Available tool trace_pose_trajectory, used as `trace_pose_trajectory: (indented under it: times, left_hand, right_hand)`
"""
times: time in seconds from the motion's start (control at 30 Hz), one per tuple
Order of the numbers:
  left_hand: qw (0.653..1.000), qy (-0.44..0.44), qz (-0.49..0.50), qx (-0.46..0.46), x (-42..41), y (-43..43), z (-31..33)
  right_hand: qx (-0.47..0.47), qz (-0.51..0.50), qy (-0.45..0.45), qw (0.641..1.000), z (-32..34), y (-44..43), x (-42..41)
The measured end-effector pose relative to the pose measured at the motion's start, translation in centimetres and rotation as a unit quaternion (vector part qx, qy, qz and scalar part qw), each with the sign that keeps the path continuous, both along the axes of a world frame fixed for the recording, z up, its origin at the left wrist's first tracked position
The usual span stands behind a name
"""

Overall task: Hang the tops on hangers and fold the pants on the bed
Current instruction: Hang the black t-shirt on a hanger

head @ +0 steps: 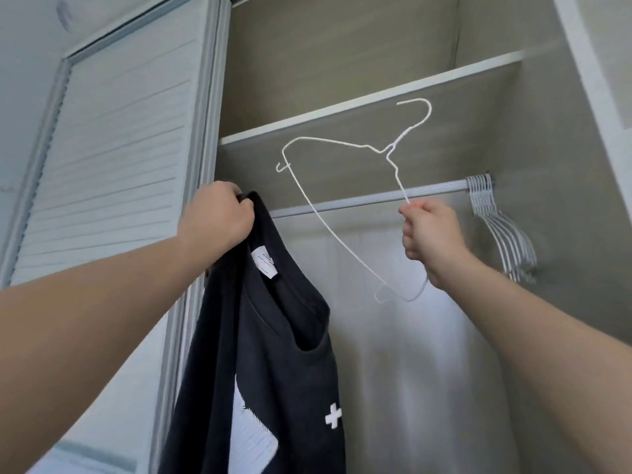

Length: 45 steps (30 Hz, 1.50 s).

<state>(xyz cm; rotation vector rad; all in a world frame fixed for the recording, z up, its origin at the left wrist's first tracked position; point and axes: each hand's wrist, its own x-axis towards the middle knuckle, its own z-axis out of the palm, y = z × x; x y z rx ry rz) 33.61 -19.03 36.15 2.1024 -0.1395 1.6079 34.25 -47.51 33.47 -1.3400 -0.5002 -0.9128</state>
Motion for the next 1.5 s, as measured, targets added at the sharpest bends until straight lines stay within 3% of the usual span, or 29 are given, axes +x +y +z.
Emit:
trace_pose_trajectory:
  times: [0.17, 0.37, 0.53, 0.67, 0.97, 1.2, 1.4, 1.5]
  left_hand:
    - [0.998, 0.017, 0.042, -0.048, -6.2, 4.2, 0.5]
    - [0.988, 0.025, 0.139, -0.064, -14.5, 8.4, -0.1]
    - [0.97, 0.031, 0.236, -0.059, -22.6, 10.7, -1.0]
    - [0.942, 0.024, 0.328, -0.071, -29.5, 10.5, -1.3]
    - [0.877, 0.055, 0.463, -0.119, -45.9, 7.1, -4.9]
    - [0.855, 0.021, 0.415, -0.311, -58.0, 4.6, -8.0]
    - [0.81, 0.0, 0.426, -0.403, -68.3, 2.2, -11.9]
    - [0.792, 0.037, 0.442, -0.42, -73.4, 1.1, -14.2]
  right_hand:
    - [-0.029, 0.146, -0.003, 0.989, 0.6, 5.0, -4.8]
    - [-0.042, 0.218, -0.027, 0.975, 0.3, 10.6, -8.2]
    - [0.048, 0.297, -0.048, 0.952, 0.3, 13.1, -12.2]
    - [0.082, 0.426, -0.04, 0.9, 0.7, 14.0, -15.7]
    - [-0.005, 0.608, -0.022, 0.794, -4.6, 15.5, -24.0]
    - [-0.059, 0.692, -0.008, 0.719, -10.4, 15.5, -33.2]
    - [-0.108, 0.749, -0.009, 0.654, -16.2, 16.2, -41.4]
    - [-0.134, 0.766, -0.004, 0.629, -19.1, 16.6, -46.3]
